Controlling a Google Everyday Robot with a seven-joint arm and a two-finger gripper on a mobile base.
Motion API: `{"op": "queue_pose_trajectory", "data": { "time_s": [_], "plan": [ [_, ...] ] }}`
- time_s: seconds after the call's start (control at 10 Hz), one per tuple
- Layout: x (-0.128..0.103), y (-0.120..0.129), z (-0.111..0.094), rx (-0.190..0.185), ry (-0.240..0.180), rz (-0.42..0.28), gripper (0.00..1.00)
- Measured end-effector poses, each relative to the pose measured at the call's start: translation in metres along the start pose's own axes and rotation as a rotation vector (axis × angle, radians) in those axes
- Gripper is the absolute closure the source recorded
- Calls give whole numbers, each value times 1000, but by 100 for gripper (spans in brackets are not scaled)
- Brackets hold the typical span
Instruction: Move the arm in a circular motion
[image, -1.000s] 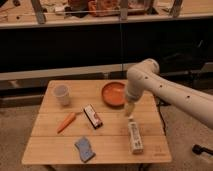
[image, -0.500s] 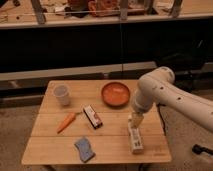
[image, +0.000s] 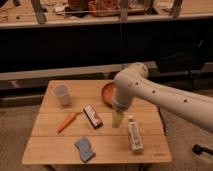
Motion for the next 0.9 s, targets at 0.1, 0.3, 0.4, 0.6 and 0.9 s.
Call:
{"op": "queue_pose_trajectory", "data": {
  "time_s": [0.1, 0.3, 0.4, 0.6, 0.9],
  "plan": [
    [-14, -9, 2, -4, -1, -14, 20],
    [-23, -42, 1, 7, -7, -25, 20],
    [-21, -55, 0, 14, -14, -28, 20],
    [-1, -75, -3, 25, -19, -14, 20],
    [69, -99, -13, 37, -13, 59, 20]
  ]
}}
